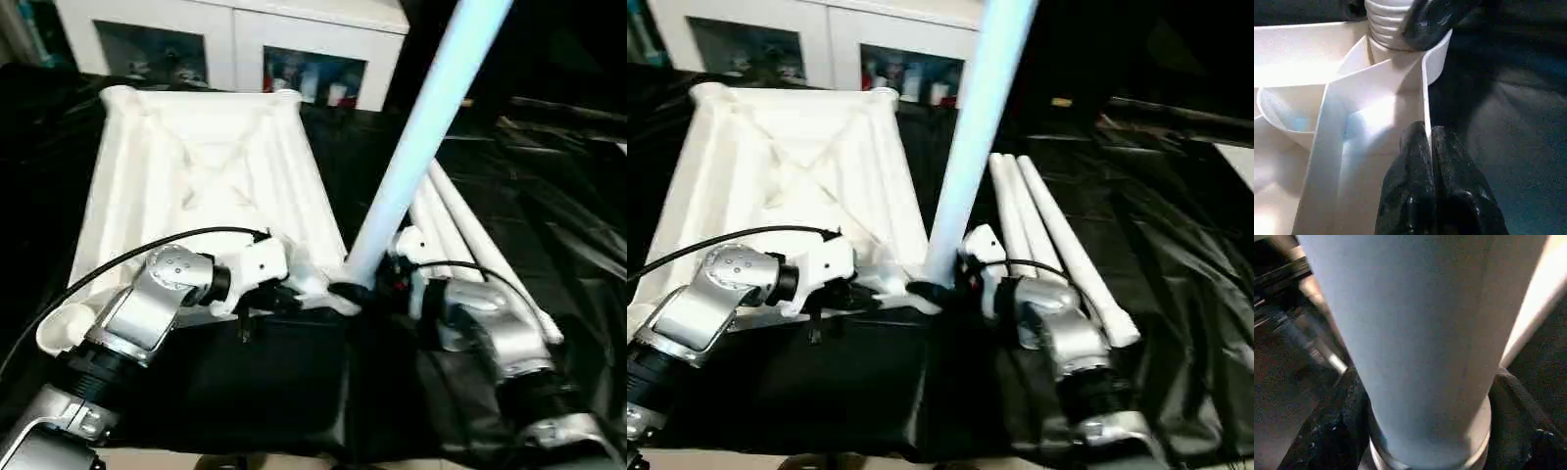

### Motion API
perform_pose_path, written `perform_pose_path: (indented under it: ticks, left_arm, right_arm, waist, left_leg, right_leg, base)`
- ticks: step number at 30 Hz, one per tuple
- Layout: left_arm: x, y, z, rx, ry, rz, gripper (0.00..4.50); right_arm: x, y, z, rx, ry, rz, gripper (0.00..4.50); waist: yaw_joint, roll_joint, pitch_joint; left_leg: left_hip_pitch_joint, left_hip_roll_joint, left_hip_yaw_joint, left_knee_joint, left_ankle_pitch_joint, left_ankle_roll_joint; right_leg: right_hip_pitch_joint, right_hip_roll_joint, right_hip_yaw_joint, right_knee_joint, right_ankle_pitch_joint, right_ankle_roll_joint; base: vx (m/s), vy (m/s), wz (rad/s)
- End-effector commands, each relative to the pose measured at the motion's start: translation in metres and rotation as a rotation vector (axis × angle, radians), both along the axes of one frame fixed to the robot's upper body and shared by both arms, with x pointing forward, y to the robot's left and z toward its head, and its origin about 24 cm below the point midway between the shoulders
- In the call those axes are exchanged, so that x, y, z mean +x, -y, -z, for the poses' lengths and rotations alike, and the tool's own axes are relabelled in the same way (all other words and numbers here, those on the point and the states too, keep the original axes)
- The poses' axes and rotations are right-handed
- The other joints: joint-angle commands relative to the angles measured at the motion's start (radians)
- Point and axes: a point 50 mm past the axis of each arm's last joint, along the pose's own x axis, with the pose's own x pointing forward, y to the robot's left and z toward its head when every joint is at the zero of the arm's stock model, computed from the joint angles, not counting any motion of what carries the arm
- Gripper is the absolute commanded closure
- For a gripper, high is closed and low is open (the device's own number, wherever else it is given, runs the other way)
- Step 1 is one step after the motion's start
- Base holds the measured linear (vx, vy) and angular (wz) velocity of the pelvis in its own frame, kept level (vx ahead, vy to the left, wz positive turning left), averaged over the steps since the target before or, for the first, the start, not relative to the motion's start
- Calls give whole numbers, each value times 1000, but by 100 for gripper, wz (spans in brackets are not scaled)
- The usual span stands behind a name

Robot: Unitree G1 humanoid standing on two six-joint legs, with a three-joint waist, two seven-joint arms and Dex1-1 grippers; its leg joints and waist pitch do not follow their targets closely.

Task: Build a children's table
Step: Rotate leg to tighten

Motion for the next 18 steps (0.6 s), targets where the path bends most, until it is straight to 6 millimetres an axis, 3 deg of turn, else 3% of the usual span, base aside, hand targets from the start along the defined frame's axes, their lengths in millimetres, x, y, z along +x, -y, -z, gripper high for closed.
perform_pose_path:
  ticks: [1,4,7,11,16,18]
  left_arm:
    - [-4,21,13,-54,-46,5,450]
    - [2,29,16,-43,-29,-69,450]
    - [15,41,18,-30,-2,-217,450]
    - [27,56,14,-35,20,-344,450]
    - [30,61,12,-22,36,-343,450]
    - [30,59,12,-6,34,-334,450]
  right_arm:
    - [6,9,18,-65,-73,184,178]
    - [12,0,22,-55,-96,285,178]
    - [20,-16,26,-52,-141,447,178]
    - [26,-38,27,-14,-202,545,178]
    - [28,-49,23,-28,-165,524,178]
    - [30,-50,18,15,-151,492,122]
  waist:
    - [-2,5,-47]
    - [-11,6,-40]
    - [-18,9,-40]
    - [-17,7,-45]
    - [-15,5,-49]
    - [-13,7,-48]
  left_leg:
    - [25,67,-34,-79,-219,6]
    - [32,67,-40,-86,-305,-29]
    - [37,67,-44,-89,-335,-47]
    - [33,64,-42,-87,-319,-33]
    - [27,63,-36,-84,-259,-6]
    - [25,63,-35,-83,-246,5]
  right_leg:
    - [32,-84,47,-76,-250,-213]
    - [22,-87,49,-95,-402,-171]
    - [16,-87,50,-99,-434,-151]
    - [19,-84,49,-96,-372,-141]
    - [23,-80,49,-86,-253,-151]
    - [26,-80,49,-84,-230,-159]
  base:
    - [0,0,0]
    - [0,0,0]
    - [0,0,0]
    - [0,0,0]
    - [0,0,0]
    - [0,0,0]
